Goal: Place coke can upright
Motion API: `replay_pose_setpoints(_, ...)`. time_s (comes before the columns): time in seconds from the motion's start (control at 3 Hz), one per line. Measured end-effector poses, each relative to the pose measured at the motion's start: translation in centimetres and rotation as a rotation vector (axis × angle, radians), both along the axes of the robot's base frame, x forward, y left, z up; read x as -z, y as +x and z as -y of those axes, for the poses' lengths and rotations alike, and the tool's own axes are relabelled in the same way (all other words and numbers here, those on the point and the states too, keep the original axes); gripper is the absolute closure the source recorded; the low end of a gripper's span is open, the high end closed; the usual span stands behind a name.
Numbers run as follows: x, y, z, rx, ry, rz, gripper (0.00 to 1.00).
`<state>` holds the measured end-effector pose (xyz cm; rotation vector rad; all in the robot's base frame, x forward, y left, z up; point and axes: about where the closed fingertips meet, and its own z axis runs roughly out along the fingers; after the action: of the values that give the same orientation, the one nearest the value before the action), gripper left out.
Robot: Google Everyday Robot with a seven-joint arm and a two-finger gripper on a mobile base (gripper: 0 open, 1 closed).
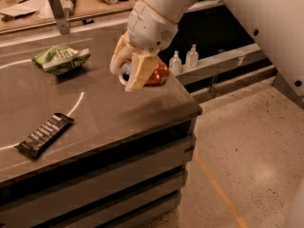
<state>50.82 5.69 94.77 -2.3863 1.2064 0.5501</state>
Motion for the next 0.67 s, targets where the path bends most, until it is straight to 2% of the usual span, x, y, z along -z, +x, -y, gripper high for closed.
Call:
replay_pose_setpoints(0.33,-3.8,0.3,0.6,0.016,0.17,-0.095,1.0)
replay_pose_setpoints(0.67,-7.4,-1.3,1.5,0.037,0.388,-0.177,1.0)
